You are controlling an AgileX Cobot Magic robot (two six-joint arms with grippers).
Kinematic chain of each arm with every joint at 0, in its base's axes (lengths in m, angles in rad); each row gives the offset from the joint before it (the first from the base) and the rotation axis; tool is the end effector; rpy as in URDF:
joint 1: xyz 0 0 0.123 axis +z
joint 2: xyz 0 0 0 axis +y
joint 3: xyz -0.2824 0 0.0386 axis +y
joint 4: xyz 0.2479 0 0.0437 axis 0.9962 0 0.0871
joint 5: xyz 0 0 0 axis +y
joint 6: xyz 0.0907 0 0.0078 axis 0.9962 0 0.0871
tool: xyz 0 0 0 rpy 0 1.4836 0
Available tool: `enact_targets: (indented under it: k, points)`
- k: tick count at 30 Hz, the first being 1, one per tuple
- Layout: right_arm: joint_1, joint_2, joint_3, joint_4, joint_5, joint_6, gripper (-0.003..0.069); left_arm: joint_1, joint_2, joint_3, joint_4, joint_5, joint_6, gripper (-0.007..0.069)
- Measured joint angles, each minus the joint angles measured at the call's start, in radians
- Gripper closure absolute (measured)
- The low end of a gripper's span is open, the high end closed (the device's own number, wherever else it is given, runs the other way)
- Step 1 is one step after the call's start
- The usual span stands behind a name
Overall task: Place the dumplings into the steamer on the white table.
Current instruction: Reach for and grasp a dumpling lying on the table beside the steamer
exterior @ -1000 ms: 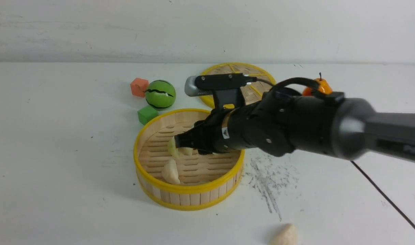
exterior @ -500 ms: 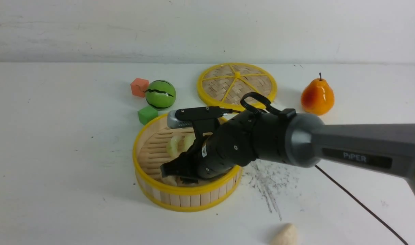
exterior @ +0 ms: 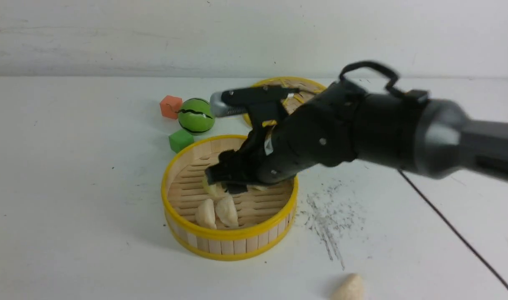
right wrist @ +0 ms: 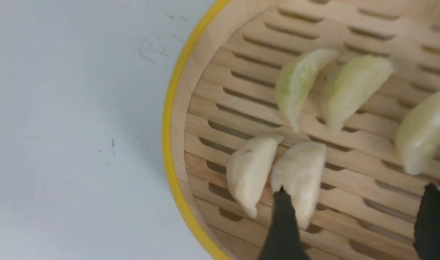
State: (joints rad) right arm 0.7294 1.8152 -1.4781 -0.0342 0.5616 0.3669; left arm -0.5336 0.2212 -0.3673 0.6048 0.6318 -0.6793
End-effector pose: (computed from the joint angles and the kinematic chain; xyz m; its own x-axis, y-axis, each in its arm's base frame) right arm 0.3118 0.2765 0.2808 -0.7279 -0.2060 -0.6540 -0.4406 0.8714 0.2159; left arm 0.0616 -0.0008 0.2758 -0.2923 -0.0130 -0.9562 0.1563 0.9858 -0.0611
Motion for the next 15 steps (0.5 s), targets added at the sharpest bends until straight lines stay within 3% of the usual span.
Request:
enact_targets:
  k: [7,12,15]
  points:
    - [0.0,-0.206,0.238,-0.082,0.131,0.052,0.0203,0.0,0.0,0.0,0.0,0.0,0.0,0.054]
    - [0.0,-0.309,0.619,-0.116,-0.112,0.36,0.0205,0.0,0.0,0.0,0.0,0.0,0.0,0.054]
    - [0.0,-0.318,0.798,-0.222,-0.35,0.624,0.0205,0.0,0.0,0.0,0.0,0.0,0.0,0.0544]
